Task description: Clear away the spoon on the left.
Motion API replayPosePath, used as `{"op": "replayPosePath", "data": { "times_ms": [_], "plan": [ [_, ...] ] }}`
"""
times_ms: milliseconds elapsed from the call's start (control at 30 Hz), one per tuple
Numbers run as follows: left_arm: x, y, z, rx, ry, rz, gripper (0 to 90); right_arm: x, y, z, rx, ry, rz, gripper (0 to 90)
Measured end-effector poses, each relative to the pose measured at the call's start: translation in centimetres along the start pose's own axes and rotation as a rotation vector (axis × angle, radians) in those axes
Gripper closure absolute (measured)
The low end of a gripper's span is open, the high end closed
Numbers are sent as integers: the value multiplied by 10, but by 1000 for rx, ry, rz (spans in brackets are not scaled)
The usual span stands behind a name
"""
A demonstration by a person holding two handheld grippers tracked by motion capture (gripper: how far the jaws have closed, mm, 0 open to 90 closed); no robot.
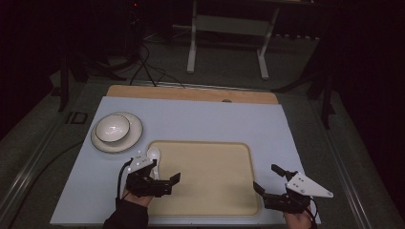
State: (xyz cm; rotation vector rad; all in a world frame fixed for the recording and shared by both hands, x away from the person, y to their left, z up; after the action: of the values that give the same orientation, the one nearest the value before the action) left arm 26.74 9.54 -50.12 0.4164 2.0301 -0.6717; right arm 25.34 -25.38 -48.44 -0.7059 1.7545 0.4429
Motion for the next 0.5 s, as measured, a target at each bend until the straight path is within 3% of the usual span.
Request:
{"op": "replayPosePath", "data": {
  "times_ms": [133, 500],
  "plan": [
    [-8, -1, -2, 33, 6, 46, 3, 1, 0, -1, 6, 6, 1, 140],
    [-15, 5, -8, 88, 69, 94, 3, 2, -1, -2, 6, 10, 4, 140]
  ]
}}
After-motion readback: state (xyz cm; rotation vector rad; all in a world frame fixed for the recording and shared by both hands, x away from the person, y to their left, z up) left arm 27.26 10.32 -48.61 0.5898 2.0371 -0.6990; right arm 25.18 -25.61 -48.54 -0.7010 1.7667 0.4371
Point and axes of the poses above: each handheld gripper's, and its own axes: z roughly forward along the jaws, x roughly out of its underside, y roughly to its left, the point moved 6 cm from there along z, roughly forward along the jaws, and after that the axes turned 4 degrees about -y, right-handed, at the moved point
